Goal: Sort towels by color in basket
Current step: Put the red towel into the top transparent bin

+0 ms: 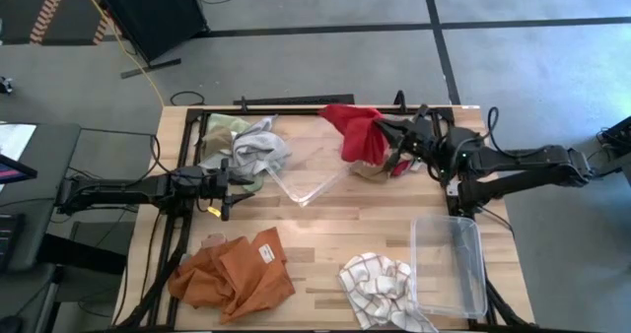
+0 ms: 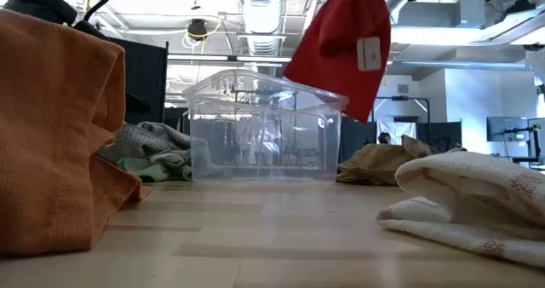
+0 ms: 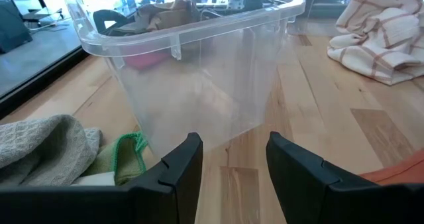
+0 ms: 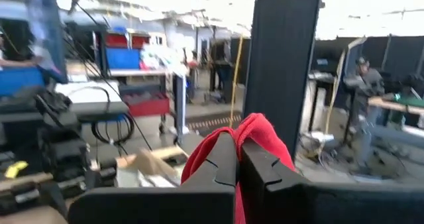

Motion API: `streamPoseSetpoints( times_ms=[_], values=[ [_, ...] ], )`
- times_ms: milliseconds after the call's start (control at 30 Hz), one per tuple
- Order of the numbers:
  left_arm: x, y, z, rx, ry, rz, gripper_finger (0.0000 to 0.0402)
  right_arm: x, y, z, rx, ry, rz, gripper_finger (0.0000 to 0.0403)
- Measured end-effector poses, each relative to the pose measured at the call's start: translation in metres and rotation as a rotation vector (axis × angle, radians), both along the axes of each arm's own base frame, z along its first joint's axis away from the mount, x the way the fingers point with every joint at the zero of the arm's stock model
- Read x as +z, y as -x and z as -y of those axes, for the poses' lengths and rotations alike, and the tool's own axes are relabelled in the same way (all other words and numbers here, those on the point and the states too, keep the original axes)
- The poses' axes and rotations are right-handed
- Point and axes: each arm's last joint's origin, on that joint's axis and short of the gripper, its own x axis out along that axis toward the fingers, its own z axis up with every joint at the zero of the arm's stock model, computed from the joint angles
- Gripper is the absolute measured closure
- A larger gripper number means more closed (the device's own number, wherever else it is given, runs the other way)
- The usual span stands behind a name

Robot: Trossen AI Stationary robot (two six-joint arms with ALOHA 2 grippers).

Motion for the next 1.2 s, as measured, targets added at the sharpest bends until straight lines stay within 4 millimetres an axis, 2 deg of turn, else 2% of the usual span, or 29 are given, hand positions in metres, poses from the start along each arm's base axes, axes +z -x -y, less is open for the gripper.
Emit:
streamPoseSetpoints(
  times_ms=[267,500,733,933,1200],
  values=[
    [0.0,0.0,0.0,0.0,0.0,0.0,0.0242,0.012,0.0,-0.005,0.112,0.06,0.122,0.0381],
    [0.0,0.0,0.0,0.0,0.0,0.0,0.0242,0.013,-0.01,-0.005,0.116,0.105,0.167,0.0381],
    [0.0,0.0,0.0,0.0,0.0,0.001,0.0242,0.007,-0.032,0.003,0.135,0.146,0.217,0.0381],
    [0.0,0.0,0.0,0.0,0.0,0.0,0.0242,0.007,-0.062,0.013,0.182,0.15,0.205,0.0381],
    [0.0,0.0,0.0,0.0,0.0,0.0,0.0242,0.004,-0.098,0.018,0.187,0.131,0.108,0.0381]
  ],
)
